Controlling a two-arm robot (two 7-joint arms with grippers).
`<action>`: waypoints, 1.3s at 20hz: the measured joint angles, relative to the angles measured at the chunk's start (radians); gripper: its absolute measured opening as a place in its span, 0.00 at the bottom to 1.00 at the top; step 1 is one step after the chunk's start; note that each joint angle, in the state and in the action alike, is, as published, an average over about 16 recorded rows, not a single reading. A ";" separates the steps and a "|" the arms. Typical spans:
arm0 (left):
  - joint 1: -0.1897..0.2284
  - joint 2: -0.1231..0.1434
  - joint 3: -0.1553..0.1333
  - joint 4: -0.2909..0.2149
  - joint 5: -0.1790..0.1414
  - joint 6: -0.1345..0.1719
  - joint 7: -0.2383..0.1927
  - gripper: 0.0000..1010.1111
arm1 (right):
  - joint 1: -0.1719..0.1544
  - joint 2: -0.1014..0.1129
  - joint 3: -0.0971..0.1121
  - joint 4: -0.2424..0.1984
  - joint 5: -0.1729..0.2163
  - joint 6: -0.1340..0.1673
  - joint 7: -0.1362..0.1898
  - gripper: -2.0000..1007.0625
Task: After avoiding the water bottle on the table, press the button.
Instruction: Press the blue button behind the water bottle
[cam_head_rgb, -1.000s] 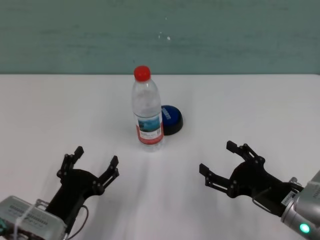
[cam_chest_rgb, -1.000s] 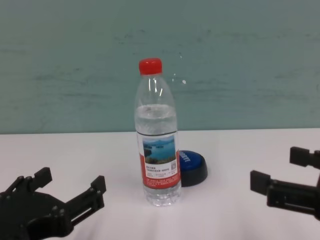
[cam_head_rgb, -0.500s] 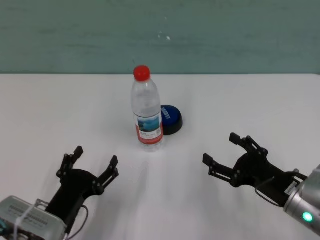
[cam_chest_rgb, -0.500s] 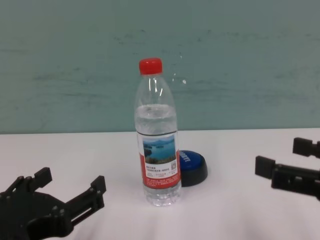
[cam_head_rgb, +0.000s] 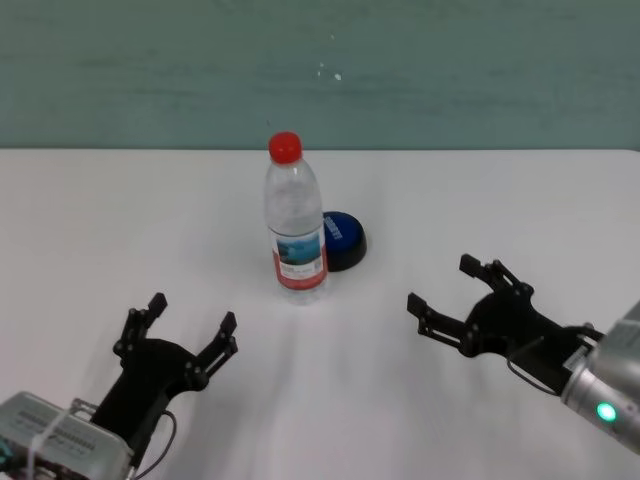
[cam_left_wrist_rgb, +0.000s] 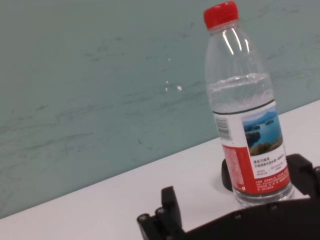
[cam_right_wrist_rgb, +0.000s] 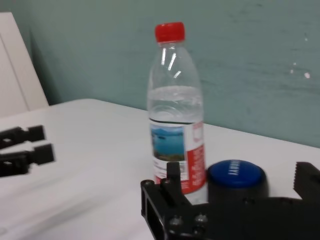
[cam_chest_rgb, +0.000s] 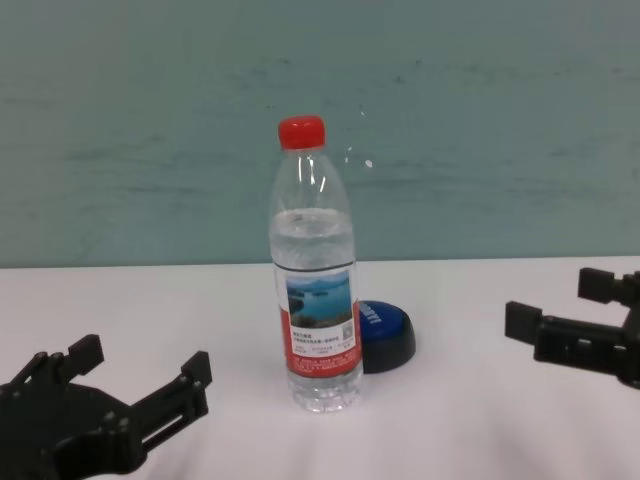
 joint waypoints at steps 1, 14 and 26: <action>0.000 0.000 0.000 0.000 0.000 0.000 0.000 0.99 | 0.006 0.003 -0.004 0.005 -0.011 0.000 -0.003 1.00; 0.000 0.000 0.000 0.000 0.000 0.000 0.000 0.99 | 0.029 0.039 -0.016 0.011 -0.174 0.000 -0.026 1.00; 0.000 0.000 0.000 0.000 0.000 0.000 0.000 0.99 | 0.015 0.019 0.033 0.022 -0.173 -0.034 0.004 1.00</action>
